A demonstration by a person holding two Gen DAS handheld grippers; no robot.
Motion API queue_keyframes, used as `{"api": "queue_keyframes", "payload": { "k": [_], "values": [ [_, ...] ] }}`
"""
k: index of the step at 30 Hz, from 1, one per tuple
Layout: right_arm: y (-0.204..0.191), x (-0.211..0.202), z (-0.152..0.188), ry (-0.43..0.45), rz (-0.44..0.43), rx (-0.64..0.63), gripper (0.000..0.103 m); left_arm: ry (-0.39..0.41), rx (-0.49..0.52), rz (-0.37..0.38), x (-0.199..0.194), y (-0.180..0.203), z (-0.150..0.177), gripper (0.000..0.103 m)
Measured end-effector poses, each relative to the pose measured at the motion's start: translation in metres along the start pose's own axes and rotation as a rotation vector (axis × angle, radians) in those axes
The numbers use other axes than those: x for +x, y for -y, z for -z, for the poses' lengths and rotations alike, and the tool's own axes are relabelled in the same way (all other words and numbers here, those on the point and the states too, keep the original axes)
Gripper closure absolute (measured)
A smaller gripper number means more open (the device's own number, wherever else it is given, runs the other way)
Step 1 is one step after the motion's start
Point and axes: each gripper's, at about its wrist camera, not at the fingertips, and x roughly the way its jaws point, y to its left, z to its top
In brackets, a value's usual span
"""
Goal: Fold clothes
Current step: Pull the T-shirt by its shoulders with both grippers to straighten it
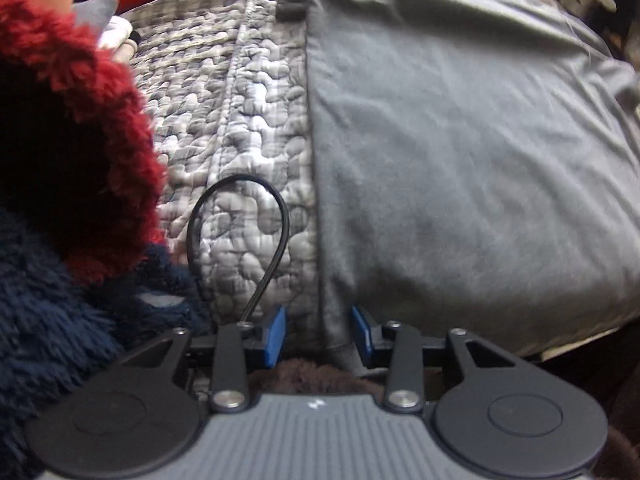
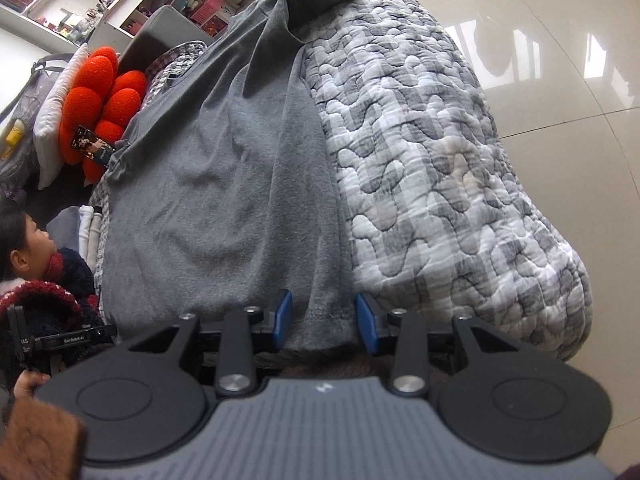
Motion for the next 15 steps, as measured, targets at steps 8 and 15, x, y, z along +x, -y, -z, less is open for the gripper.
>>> {"api": "queue_keyframes", "payload": {
  "k": [8, 15],
  "values": [
    [-0.019, 0.004, 0.008, -0.014, 0.078, -0.119, 0.096, -0.006, 0.073, 0.059, -0.008, 0.003, 0.007, 0.1],
    [-0.043, -0.036, 0.015, 0.063, 0.048, -0.192, 0.096, 0.149, 0.05, 0.069, -0.066, -0.007, 0.027, 0.101]
  ]
}}
